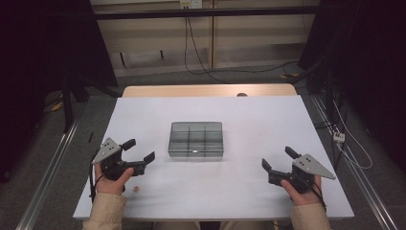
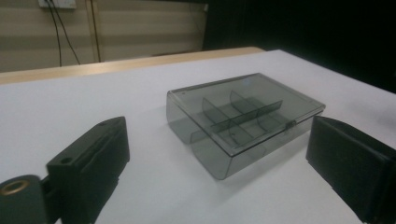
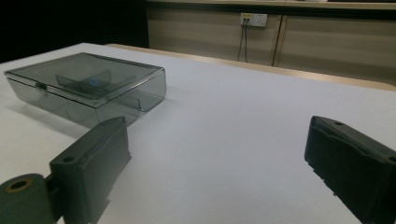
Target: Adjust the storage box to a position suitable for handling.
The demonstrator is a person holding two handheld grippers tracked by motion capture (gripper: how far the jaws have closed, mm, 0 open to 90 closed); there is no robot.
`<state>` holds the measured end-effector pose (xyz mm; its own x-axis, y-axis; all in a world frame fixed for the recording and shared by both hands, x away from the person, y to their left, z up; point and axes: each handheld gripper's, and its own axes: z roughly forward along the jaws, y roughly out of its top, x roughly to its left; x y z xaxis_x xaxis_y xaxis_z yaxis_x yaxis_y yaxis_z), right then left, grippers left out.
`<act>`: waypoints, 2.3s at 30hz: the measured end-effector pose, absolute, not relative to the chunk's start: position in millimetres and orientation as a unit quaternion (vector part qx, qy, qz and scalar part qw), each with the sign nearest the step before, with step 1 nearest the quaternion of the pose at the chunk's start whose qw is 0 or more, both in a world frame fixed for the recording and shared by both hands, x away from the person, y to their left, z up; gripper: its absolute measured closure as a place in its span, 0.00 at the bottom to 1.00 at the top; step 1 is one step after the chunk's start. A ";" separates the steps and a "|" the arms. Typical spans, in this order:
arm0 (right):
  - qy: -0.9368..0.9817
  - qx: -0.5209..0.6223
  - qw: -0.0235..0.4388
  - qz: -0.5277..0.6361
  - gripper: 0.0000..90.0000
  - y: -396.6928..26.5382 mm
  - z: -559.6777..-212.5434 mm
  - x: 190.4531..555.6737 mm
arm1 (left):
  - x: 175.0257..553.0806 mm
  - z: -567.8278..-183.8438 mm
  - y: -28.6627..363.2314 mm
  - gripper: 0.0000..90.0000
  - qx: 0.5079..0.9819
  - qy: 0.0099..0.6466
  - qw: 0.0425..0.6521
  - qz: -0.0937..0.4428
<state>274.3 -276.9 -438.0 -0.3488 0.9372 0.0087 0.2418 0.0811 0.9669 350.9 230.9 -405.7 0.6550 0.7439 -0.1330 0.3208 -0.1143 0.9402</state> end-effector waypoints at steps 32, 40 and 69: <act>0.672 0.465 0.325 0.476 0.39 -234.4 -438.0 336.1 | 415.9 -419.6 206.2 0.79 0.754 0.434 0.468 0.158; 0.684 0.460 0.306 0.476 0.55 -221.4 -437.5 348.3 | 427.8 -424.8 193.7 0.92 0.768 0.434 0.449 0.143; 0.712 0.479 0.246 0.451 1.00 -175.2 -449.7 374.0 | 439.2 -439.9 163.7 1.00 0.789 0.436 0.412 0.131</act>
